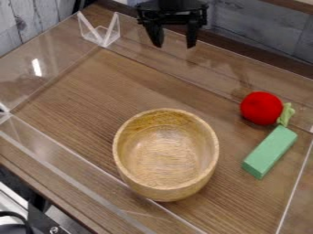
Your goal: Remove the green stick from the brown bowl and put it on the table
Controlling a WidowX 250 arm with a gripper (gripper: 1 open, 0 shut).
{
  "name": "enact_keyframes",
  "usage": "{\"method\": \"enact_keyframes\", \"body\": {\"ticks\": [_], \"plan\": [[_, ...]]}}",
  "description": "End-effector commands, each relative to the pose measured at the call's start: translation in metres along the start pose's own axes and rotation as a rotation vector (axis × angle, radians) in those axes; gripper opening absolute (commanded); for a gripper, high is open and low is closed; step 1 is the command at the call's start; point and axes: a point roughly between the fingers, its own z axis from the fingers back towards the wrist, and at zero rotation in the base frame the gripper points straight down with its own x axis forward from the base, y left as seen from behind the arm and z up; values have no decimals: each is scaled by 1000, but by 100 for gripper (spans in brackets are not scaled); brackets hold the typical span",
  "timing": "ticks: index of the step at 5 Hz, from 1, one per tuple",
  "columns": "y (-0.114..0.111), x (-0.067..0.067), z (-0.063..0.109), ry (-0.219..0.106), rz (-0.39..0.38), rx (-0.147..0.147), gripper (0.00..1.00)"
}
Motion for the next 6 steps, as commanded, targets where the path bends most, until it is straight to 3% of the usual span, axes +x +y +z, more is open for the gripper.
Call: {"method": "enact_keyframes", "body": {"ticks": [1, 2, 3, 4, 5, 6], "plan": [[-4, 18, 31, -92, 36, -9, 100], [-1, 19, 33, -110, 83, 7, 100], [2, 20, 33, -118, 65, 12, 100], [5, 20, 32, -119, 39, 16, 0], [8, 21, 39, -109, -16, 11, 100], [7, 26, 46, -97, -67, -2, 100]]}}
